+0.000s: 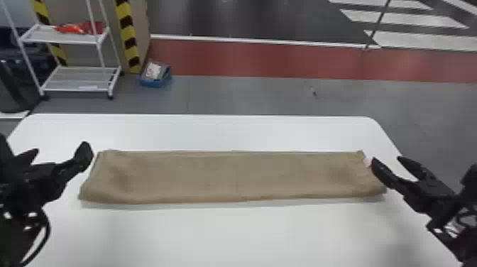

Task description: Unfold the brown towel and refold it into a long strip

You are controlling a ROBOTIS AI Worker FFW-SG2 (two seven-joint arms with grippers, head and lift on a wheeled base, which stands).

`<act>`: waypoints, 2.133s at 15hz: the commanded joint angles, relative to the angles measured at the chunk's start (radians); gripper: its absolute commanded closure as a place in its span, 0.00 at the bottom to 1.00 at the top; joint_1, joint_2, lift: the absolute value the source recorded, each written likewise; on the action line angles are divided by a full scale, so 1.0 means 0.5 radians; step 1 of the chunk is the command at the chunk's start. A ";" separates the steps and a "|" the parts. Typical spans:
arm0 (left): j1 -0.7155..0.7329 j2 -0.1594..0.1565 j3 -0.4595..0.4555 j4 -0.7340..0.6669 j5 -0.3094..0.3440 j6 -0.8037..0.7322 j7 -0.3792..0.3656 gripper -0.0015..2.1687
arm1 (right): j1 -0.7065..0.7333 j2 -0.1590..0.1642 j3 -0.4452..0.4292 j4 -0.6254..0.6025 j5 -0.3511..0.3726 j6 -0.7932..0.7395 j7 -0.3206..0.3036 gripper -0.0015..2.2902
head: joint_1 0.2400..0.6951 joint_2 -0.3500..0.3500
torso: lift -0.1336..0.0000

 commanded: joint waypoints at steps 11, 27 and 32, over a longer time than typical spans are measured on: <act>0.116 0.065 0.194 -0.001 0.484 0.258 -0.019 0.04 | 0.313 0.147 0.030 -0.564 -0.120 -0.098 0.044 0.09 | 1.00 0.41 | 0.07; 0.328 0.000 -0.095 -0.197 0.131 -0.067 0.033 0.05 | 0.494 0.297 0.352 -1.135 0.132 0.442 -0.174 0.05 | 1.00 0.54 | 0.07; 0.420 -0.006 -0.463 -0.228 -0.243 -0.681 0.242 0.05 | 0.589 0.441 0.613 -1.196 0.288 0.313 -0.333 0.06 | 1.00 0.57 | 0.07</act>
